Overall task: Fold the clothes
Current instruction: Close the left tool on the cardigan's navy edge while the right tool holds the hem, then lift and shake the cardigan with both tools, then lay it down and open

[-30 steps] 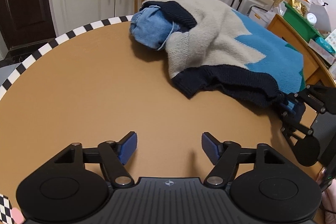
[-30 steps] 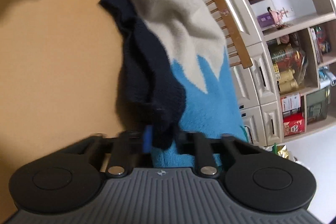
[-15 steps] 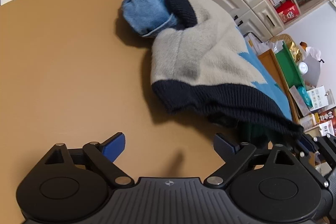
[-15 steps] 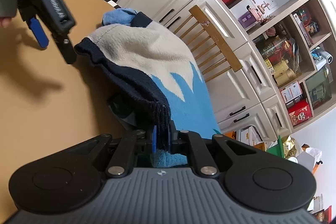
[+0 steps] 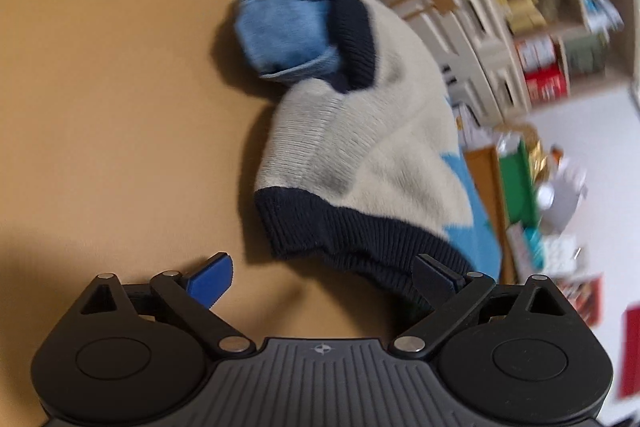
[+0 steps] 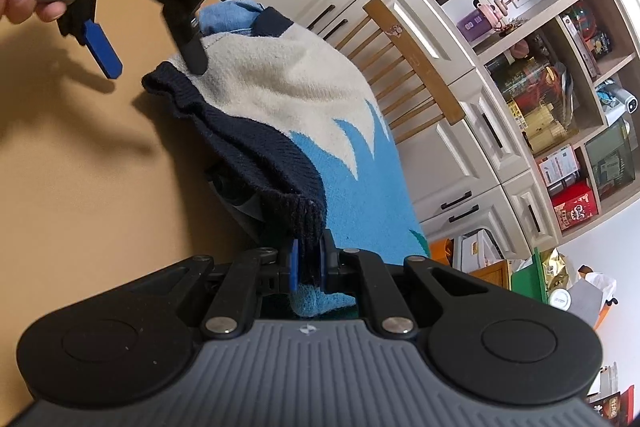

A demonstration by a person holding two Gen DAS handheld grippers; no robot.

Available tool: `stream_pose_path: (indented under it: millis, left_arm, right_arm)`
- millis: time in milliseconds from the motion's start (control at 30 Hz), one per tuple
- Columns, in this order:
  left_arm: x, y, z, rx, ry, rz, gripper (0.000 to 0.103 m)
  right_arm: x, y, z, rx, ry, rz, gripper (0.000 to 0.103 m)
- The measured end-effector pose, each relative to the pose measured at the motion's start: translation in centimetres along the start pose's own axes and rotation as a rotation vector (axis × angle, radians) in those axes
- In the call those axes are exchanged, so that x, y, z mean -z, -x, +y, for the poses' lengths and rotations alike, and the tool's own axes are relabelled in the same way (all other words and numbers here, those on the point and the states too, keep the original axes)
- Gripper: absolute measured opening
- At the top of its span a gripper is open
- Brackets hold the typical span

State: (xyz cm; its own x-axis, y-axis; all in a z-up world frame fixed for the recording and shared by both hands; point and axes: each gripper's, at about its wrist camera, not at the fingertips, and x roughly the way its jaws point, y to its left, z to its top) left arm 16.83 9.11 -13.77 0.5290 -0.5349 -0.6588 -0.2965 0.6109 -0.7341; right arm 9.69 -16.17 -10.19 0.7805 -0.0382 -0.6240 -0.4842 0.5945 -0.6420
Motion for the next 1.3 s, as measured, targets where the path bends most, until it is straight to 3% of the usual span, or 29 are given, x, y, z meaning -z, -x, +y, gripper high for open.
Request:
stream_pose_path:
  millis: [167, 267, 333, 367, 400, 467, 733, 1033, 1133, 1300]
  left_arm:
    - [-1.5, -1.3, 1.9, 0.066, 0.184, 0.012, 0.092]
    - [-1.9, -2.2, 2.0, 0.098, 0.221, -0.001, 0.082]
    - [-2.1, -2.9, 1.9, 0.113, 0.231, -0.008, 0.07]
    - [-2.2, -3.3, 1.8, 0.11, 0.228, -0.007, 0.061]
    - [-2.2, -3.7, 1.8, 0.104, 0.222, -0.001, 0.04]
    - [-2.1, -4.1, 1.7, 0.098, 0.199, -0.004, 0.007]
    - [-1.2, 1.2, -1.1, 0.176, 0.063, -0.184, 0.006]
    - [-1.6, 14.1, -11.7, 0.21, -0.162, -0.351, 0.006]
    - [0.3, 19.1, -14.1, 0.226, -0.193, -0.398, 0.006]
    - [6.7, 28.3, -15.3, 0.244, -0.24, -0.471, 0.006]
  right_arm:
    - [-0.1, 0.0, -0.1, -0.006, -0.004, 0.005, 0.009]
    - [-0.1, 0.0, -0.1, -0.009, -0.003, 0.009, 0.009]
    - [-0.1, -0.1, 0.0, -0.012, -0.001, 0.012, 0.009]
    - [-0.1, -0.1, 0.0, -0.013, 0.0, 0.013, 0.009]
    - [-0.1, -0.2, 0.0, -0.014, 0.0, 0.014, 0.009]
    - [-0.2, -0.3, 0.1, -0.015, -0.009, 0.014, 0.009]
    - [-1.0, 2.1, -1.3, 0.026, -0.071, -0.039, 0.009]
    - [-4.6, 9.6, -6.6, 0.071, -0.132, -0.141, 0.009]
    - [-5.1, 13.6, -7.7, 0.064, -0.141, -0.19, 0.009]
    - [-4.6, 21.8, -7.1, 0.013, -0.117, -0.275, 0.009]
